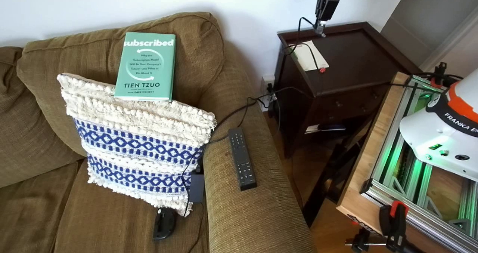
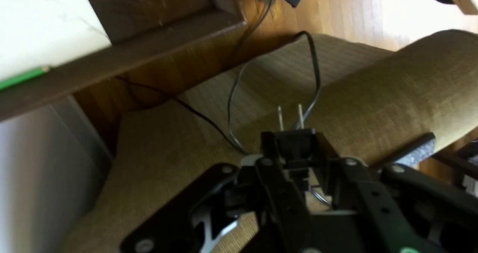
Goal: Remove the black cable from the stand
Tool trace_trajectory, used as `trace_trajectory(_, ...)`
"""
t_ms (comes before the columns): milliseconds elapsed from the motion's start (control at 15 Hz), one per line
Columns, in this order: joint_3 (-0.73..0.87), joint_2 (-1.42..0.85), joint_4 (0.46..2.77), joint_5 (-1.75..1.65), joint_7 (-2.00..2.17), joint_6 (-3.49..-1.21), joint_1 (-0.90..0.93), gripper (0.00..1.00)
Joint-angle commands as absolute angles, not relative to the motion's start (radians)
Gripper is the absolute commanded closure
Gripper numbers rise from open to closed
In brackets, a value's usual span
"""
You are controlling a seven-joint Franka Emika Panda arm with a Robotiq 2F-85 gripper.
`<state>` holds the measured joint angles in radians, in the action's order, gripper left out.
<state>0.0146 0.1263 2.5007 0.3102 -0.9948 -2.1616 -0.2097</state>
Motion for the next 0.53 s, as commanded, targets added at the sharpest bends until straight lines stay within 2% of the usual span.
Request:
trace_trajectory(0, 0.038, 0.257, 2.598, 0.462, -1.1, -2.244, -0.072, 0.93)
trace_trajectory(67, 0.042, 0.265, 2.605, 0.493, -1.132, -2.276, -0.039, 0.93)
trace_trajectory(133, 0.057, 0.218, 2.551, 0.418, -1.051, -2.219, -0.056, 0.72)
trace_trajectory(467, 0.062, 0.246, 2.578, 0.453, -1.093, -2.258, -0.014, 0.72)
